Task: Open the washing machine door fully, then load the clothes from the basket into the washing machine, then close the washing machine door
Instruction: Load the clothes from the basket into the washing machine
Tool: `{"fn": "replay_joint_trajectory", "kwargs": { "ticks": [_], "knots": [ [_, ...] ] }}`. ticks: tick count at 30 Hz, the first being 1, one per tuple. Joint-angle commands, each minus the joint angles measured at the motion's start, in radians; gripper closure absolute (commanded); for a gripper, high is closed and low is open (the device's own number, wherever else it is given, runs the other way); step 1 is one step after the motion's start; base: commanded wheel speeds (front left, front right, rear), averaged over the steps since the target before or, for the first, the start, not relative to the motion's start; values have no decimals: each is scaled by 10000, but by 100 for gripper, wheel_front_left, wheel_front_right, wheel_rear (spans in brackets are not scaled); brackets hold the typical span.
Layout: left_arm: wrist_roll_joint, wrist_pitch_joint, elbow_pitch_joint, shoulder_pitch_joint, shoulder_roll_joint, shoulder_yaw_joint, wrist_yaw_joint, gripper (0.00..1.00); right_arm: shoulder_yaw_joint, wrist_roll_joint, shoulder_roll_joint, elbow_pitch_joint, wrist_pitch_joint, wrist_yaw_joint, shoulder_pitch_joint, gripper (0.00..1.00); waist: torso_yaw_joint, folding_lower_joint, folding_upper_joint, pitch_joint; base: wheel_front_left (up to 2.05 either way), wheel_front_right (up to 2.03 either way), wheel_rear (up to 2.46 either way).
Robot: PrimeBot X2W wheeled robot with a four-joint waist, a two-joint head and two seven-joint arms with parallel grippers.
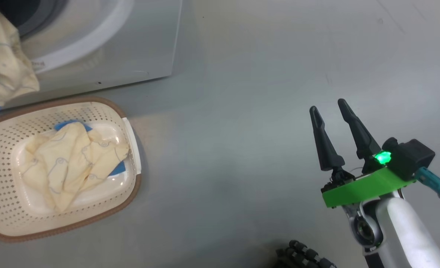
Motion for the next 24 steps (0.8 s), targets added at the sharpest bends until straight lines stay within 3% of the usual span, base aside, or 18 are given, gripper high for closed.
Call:
{"fn": "replay_joint_trajectory", "kwargs": {
  "ticks": [1, 8, 15, 19, 20, 21, 22, 24],
  "knots": [
    [238, -173, -391, -1002, 874, 203, -34, 100, 219, 175, -89, -385, -105, 16, -235, 0, -398, -2, 1, 532, 0, 0, 0],
    [846, -1426, -595, -2200, 1364, 50, 86, 100, 331, 499, -89, -421, -105, 16, -407, 0, -583, -2, 1, 1095, 0, 0, 0],
    [1470, -3828, -363, -2796, 1713, -165, 120, 100, 394, 674, -89, -439, -106, 16, -575, 0, -708, -2, 1, 1376, 0, 0, 0],
    [1303, -3995, 495, -2777, 1686, 17, 397, 100, 432, 727, -89, -437, -106, 16, -590, 0, -748, -2, 1, 1451, 0, 0, 0],
    [1230, -3873, 732, -2771, 1647, 53, 435, 75, 441, 729, -89, -432, -106, 16, -581, 0, -746, -2, 1, 1459, 0, 0, 0],
    [1181, -3836, 896, -2788, 1615, 76, 462, 7, 444, 731, -89, -425, -106, 16, -570, 0, -736, -2, 1, 1471, 0, 0, 0],
    [1135, -3789, 1051, -2802, 1577, 90, 478, 0, 435, 725, -89, -419, -106, 16, -560, 0, -718, -2, 1, 1479, 0, 0, 0],
    [1045, -3766, 1378, -2846, 1445, 87, 501, 0, 381, 685, -89, -399, -106, 16, -559, 0, -637, -2, 1, 1477, 0, 0, 0]
  ]
}}
